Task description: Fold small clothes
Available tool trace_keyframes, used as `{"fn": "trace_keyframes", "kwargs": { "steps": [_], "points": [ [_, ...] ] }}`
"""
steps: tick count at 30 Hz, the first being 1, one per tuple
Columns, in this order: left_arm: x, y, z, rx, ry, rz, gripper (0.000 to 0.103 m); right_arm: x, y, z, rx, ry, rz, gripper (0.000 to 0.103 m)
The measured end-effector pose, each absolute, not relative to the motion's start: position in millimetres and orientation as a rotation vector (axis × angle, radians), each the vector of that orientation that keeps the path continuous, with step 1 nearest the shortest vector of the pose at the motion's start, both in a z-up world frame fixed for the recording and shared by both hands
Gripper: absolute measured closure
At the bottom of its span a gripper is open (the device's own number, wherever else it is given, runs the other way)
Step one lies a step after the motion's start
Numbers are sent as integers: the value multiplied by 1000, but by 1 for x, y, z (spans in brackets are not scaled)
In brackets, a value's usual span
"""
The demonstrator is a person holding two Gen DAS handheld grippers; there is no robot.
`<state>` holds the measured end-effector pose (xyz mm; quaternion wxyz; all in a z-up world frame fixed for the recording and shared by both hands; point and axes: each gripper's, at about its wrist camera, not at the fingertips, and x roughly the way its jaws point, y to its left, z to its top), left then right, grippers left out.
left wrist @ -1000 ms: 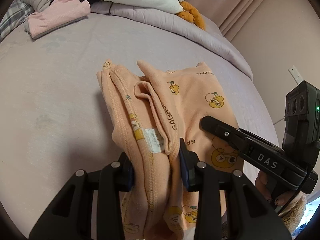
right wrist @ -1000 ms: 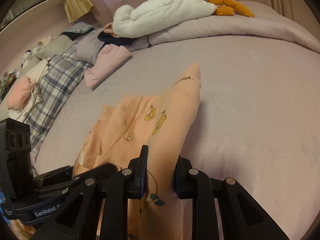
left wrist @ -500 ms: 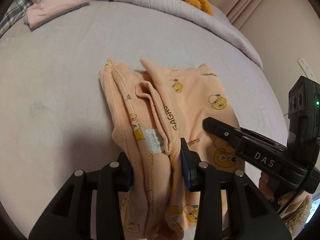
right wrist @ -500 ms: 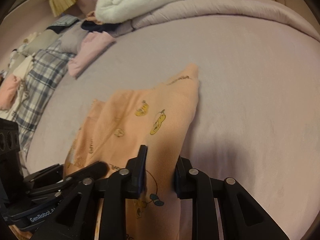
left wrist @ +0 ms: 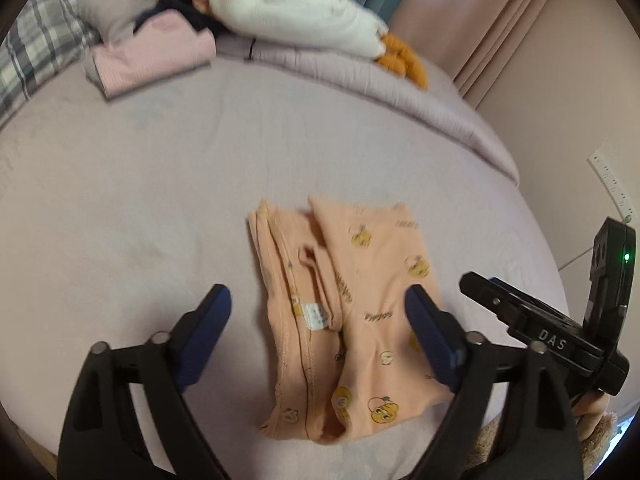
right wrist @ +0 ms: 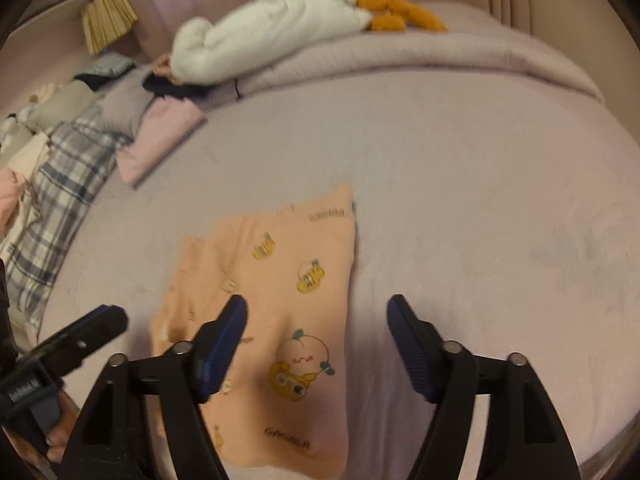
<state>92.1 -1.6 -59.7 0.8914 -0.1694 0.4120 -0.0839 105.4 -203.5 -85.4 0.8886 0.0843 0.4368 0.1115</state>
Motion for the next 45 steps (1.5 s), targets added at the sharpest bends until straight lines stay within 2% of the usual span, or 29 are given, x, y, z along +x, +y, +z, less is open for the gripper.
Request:
{"fn": "trace_keyframes", "kwargs": {
  "steps": [3,6,13,21,45],
  "points": [
    [78,1,-40,-320,789,-153,0,92,-208,-66,164,844,221,21],
    [66,2,-28,-283,749,-134,1,79,-212,-52,162,797,209,14],
    [50,5,-29,-236,759,-114,1,69,-208,-48,123,755,159,13],
    [46,2,-44,-230,818,-127,1,61,-190,-58,105,793,202,13],
    [40,-3,-43,-217,815,-136,1,55,-183,-55,77,783,185,13]
  ]
}}
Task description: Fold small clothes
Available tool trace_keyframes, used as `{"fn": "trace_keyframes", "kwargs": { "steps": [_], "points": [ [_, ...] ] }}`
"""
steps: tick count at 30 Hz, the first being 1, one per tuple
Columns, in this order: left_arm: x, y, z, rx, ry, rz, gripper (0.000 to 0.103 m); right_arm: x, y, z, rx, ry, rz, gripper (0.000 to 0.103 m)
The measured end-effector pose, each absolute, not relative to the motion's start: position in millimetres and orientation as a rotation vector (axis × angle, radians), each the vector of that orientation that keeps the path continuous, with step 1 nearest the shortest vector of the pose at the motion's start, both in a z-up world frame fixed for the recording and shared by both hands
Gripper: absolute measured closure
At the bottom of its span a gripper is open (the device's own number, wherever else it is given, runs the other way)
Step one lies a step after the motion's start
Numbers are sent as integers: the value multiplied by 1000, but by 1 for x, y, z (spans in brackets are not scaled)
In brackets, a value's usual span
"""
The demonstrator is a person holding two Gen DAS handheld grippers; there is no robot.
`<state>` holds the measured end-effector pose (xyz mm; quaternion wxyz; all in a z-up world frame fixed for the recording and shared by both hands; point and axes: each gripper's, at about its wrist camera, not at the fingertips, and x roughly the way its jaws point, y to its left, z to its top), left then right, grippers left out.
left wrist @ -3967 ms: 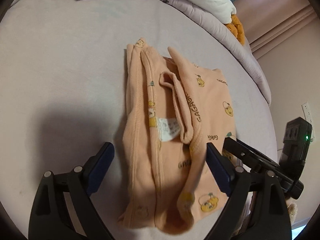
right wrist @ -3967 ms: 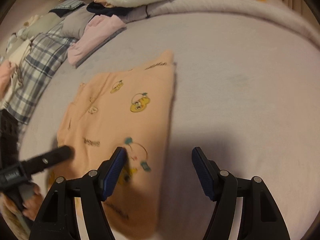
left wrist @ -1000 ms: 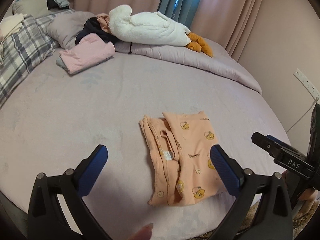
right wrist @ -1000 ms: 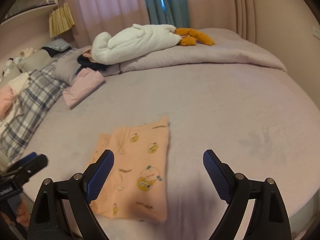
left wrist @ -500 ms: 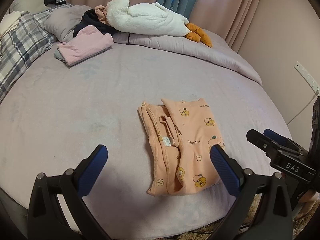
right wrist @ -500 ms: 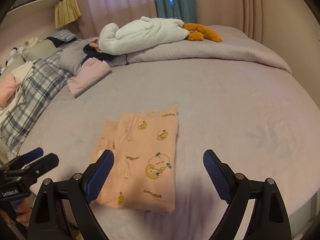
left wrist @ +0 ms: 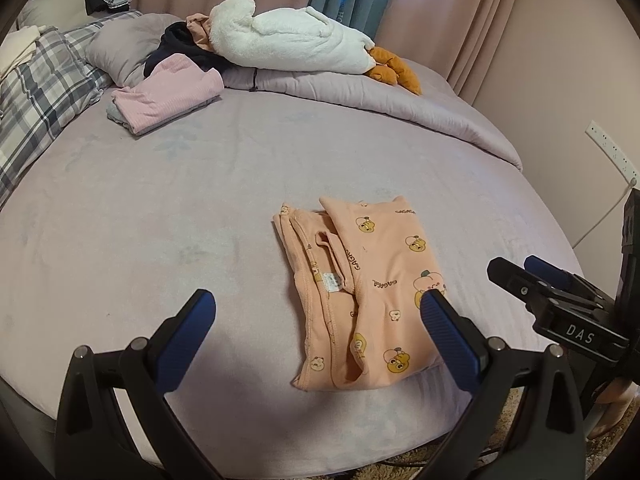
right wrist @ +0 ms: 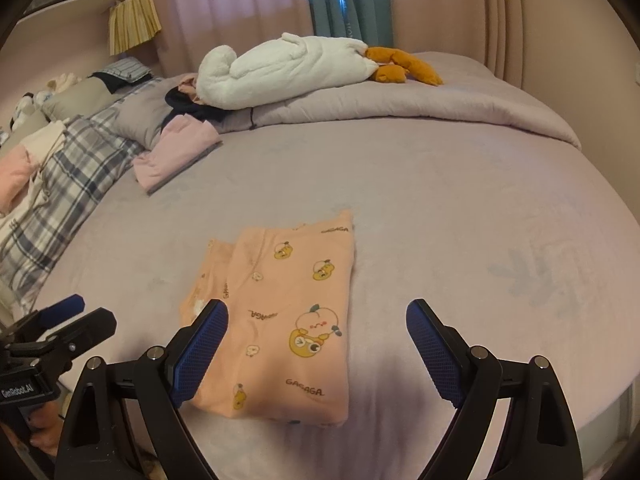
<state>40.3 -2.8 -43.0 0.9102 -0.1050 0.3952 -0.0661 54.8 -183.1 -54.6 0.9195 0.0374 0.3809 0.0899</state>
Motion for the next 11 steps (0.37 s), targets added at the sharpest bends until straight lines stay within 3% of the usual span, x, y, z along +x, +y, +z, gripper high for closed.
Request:
{"fn": "trace_keyframes", "kwargs": {
  "steps": [11],
  "points": [
    [38,-4,-41,-213,813,-133,1,54,-179,-55,64,784,178,13]
  ]
}}
